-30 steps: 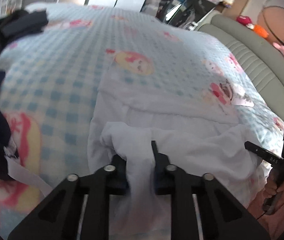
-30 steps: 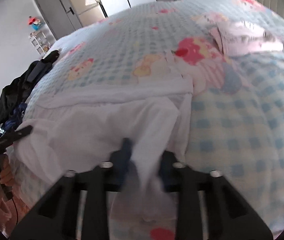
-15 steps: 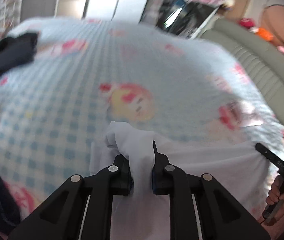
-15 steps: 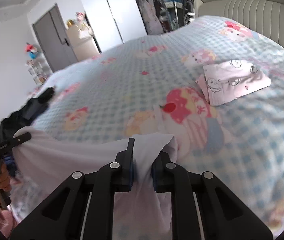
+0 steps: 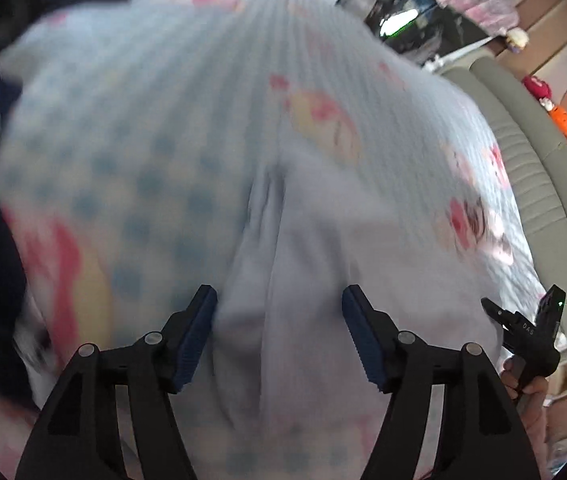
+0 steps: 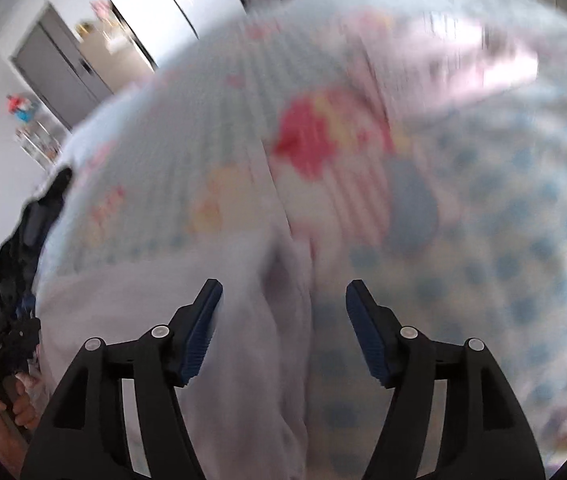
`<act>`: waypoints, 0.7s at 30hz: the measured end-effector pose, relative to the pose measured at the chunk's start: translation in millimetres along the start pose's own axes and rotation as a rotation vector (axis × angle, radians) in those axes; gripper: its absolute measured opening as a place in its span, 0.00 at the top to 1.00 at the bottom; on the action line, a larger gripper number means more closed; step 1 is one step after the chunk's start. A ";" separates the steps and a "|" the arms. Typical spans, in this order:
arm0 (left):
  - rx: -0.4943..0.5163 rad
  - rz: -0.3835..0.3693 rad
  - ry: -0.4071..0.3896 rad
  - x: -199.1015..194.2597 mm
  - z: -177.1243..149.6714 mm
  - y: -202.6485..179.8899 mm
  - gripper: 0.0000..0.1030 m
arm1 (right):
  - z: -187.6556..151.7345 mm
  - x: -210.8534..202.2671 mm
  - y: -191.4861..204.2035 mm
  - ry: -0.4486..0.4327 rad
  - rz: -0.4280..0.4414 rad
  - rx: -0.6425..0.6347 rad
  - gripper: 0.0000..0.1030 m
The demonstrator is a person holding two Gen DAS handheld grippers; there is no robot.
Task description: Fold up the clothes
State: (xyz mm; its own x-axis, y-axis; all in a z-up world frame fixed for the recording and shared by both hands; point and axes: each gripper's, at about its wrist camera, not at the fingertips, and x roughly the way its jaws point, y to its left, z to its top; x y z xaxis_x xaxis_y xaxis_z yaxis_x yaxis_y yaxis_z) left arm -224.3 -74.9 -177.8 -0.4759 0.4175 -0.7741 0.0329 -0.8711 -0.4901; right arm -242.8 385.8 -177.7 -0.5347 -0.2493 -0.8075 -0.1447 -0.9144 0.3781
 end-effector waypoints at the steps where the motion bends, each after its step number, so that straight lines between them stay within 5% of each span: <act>1: 0.011 0.001 0.010 1.8 -7.1 0.3 0.35 | -8.1 -1.8 -1.3 0.013 0.024 0.010 0.36; 4: 0.070 0.000 -0.010 3.4 -20.9 -4.2 0.42 | -33.7 -14.0 -2.2 0.016 0.069 0.010 0.36; 5: 0.074 -0.006 -0.012 6.1 -23.0 -5.4 0.51 | -44.1 -17.0 -3.9 0.020 0.077 0.013 0.34; 6: 0.077 -0.014 -0.013 8.8 -24.9 -6.4 0.75 | -51.1 -17.6 -4.9 0.017 0.084 0.013 0.34; 8: 0.069 -0.039 -0.023 7.7 -23.4 -11.1 0.89 | -60.2 -16.5 -5.9 0.006 0.096 0.007 0.34; 9: 0.070 -0.046 -0.035 4.7 -21.7 -15.0 0.90 | -61.5 -14.3 -5.1 0.006 0.097 -0.001 0.38; 11: 0.077 -0.071 -0.070 -7.4 -19.7 -23.5 0.90 | -57.3 -12.5 -1.4 0.022 0.113 -0.010 0.82; 15: 0.085 -0.122 -0.131 -46.5 -25.8 -33.5 0.91 | -54.0 -46.4 7.5 -0.044 0.191 -0.021 0.89; 21: 0.073 -0.161 -0.074 -82.8 -67.5 -18.1 0.90 | -85.7 -93.3 1.5 -0.064 0.225 -0.015 0.89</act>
State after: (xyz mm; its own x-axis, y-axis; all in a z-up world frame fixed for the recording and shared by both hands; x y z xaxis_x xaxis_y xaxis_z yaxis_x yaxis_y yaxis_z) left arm -126.2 -76.2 -131.9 -0.5333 0.5349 -0.6554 -0.1112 -0.8123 -0.5725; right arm -121.8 380.3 -140.6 -0.6035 -0.4271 -0.6733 -0.0042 -0.8428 0.5383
